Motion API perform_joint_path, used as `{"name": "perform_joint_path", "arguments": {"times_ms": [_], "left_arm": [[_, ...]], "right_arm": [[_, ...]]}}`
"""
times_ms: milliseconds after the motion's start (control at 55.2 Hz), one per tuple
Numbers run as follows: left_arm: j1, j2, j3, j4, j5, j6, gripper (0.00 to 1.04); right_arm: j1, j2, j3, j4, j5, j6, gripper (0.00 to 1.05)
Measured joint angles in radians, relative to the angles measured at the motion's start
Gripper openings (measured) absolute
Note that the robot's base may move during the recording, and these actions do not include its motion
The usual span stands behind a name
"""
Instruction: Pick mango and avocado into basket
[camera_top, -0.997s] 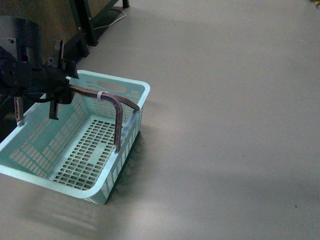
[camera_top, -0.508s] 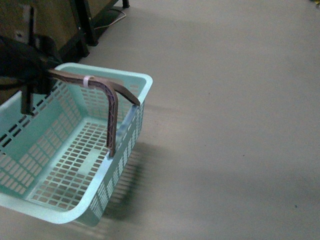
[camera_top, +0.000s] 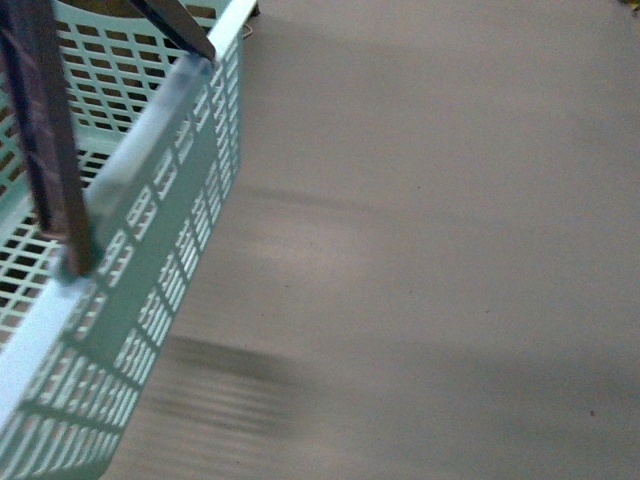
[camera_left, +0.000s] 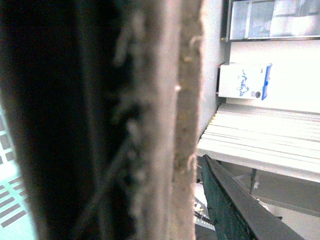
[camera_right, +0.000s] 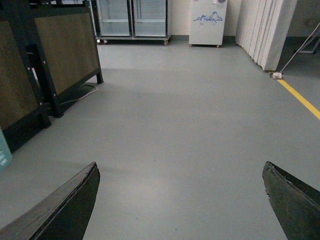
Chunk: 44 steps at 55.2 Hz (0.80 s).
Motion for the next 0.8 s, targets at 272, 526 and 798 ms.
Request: {"name": "perform_joint_path", "arguments": {"times_ms": [272, 526, 798], "left_arm": [[-0.019, -0.218, 0.001, -0.151, -0.037, 0.0, 0.29], [-0.021, -0.214, 0.001, -0.153, -0.038, -0.002, 0.29], [-0.021, -0.211, 0.001, -0.156, -0.038, -0.002, 0.29]], "right_arm": [[0.0, 0.0, 0.0, 0.0, 0.0, 0.0, 0.97], [0.0, 0.0, 0.0, 0.0, 0.0, 0.0, 0.97], [0.0, 0.0, 0.0, 0.0, 0.0, 0.0, 0.97]]}}
